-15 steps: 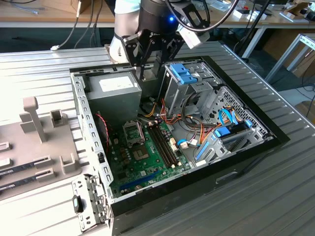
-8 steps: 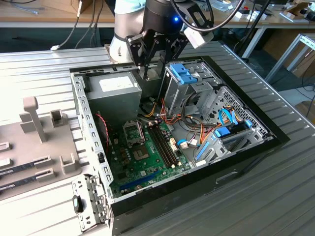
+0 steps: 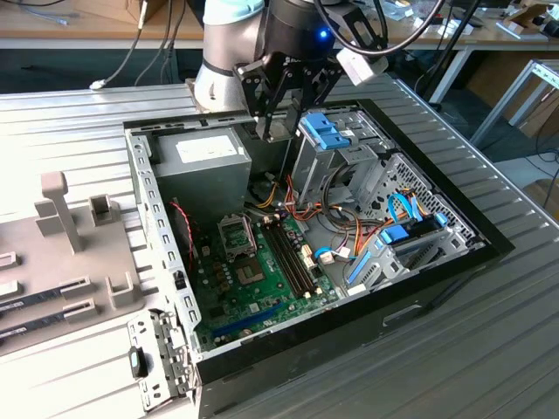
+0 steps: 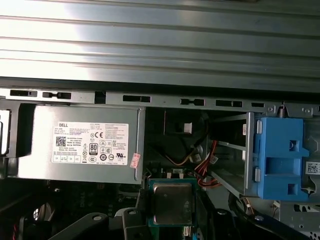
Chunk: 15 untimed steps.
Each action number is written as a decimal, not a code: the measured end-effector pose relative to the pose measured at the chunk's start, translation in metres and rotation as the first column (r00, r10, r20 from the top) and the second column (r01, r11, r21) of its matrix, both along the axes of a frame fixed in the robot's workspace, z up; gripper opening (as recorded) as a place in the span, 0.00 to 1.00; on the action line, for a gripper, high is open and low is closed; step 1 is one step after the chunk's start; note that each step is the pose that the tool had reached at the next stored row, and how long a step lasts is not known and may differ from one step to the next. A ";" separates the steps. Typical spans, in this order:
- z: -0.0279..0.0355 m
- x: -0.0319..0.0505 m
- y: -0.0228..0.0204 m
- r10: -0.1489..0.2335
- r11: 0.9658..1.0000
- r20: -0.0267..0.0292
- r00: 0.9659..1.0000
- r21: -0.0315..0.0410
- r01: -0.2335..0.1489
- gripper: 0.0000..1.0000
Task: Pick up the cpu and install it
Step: 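Pick up the cpu and move it towards the insertion slot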
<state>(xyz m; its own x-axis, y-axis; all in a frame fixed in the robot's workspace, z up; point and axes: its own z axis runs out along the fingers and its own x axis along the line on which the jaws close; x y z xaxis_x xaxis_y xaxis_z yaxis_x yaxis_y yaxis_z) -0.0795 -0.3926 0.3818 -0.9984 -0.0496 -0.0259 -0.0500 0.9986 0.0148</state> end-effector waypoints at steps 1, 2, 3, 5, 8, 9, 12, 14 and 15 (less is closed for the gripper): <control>-0.0001 0.0017 0.0000 0.000 1.000 0.000 1.000 0.000 0.000 0.47; -0.0001 0.0029 0.0000 0.000 1.000 0.000 1.000 0.000 0.000 0.47; -0.0001 0.0051 0.0000 0.000 1.000 0.000 1.000 0.000 0.000 0.47; -0.0002 0.0079 0.0000 0.000 1.000 0.000 1.000 0.000 0.000 0.47; -0.0002 0.0115 0.0000 0.000 1.000 0.000 1.000 0.000 0.000 0.47; -0.0003 0.0134 0.0000 0.000 1.000 0.000 1.000 0.000 0.000 0.47; -0.0004 0.0196 0.0000 0.000 1.000 0.000 1.000 0.000 0.000 0.47; -0.0004 0.0219 0.0000 0.000 1.000 0.000 1.000 0.000 0.000 0.47; -0.0004 0.0232 0.0000 0.000 1.000 0.000 1.000 0.000 0.000 0.47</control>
<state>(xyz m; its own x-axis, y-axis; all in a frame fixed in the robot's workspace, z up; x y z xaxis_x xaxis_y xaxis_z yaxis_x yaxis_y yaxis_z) -0.0563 -0.3927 0.3814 -0.9984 -0.0497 -0.0260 -0.0501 0.9986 0.0149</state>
